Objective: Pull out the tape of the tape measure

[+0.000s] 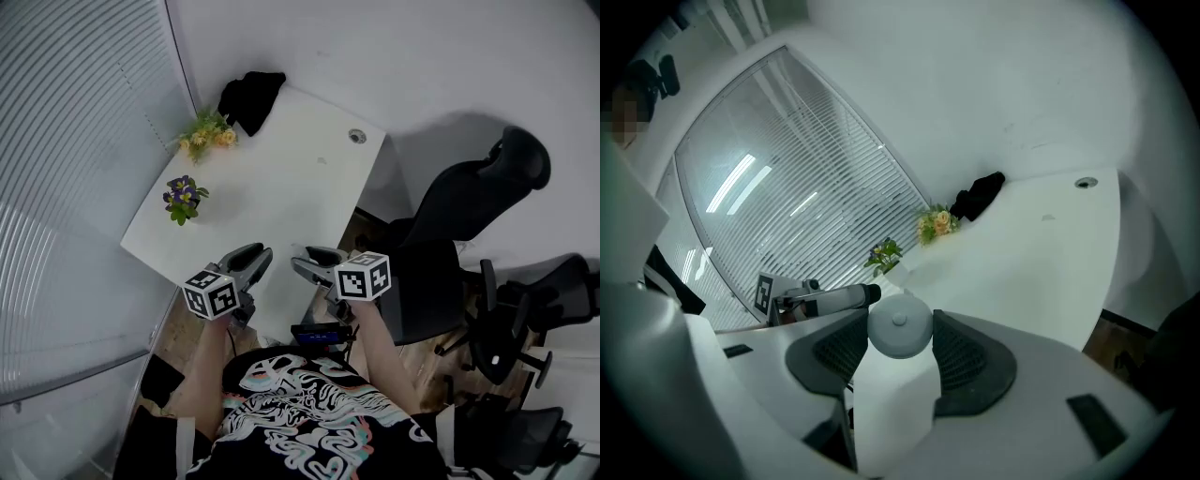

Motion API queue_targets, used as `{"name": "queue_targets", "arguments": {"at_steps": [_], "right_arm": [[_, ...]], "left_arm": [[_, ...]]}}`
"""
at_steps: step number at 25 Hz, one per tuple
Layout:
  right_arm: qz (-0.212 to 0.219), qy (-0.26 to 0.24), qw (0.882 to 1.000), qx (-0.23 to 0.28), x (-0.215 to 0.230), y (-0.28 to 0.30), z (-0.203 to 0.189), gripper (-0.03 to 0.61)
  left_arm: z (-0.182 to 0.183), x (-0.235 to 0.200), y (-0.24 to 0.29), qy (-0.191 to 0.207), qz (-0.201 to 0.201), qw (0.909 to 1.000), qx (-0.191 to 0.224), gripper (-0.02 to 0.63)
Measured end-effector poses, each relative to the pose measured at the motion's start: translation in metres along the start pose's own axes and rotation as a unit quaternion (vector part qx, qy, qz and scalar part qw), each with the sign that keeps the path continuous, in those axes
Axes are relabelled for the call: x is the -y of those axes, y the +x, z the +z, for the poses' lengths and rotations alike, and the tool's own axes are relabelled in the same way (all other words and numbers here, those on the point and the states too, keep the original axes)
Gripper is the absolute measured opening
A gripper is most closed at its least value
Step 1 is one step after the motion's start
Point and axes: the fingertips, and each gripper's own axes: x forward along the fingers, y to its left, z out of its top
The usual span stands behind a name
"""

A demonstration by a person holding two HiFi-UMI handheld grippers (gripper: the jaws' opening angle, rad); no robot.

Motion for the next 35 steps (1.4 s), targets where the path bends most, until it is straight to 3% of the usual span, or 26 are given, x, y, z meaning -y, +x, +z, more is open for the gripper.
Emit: {"name": "queue_targets", "arguments": {"at_steps": [8,13,24,35], "right_arm": [[0.061,0.002,0.998,-0.01,-0.018,0.005,0.002,0.218],[0.083,0.0,0.996,-0.017,-0.024,0.007,0.002,0.218],[0.13,-0.03,0.991,-0.03,-0.04,0.011,0.003,0.218],[0.161,-0.054,0.985,-0.038,-0.053,0.003,0.0,0.218]], "left_arm": [[0.007,0.011,0.005,-0.046,-0.055,0.9971,0.024,0.117],[0.008,0.019,0.003,-0.106,-0.111,0.9873,0.04,0.117],[0.011,0.024,-0.001,-0.123,-0.162,0.9778,0.049,0.117],[0.012,0.047,-0.002,-0.173,-0.253,0.9513,0.031,0.107]]}}
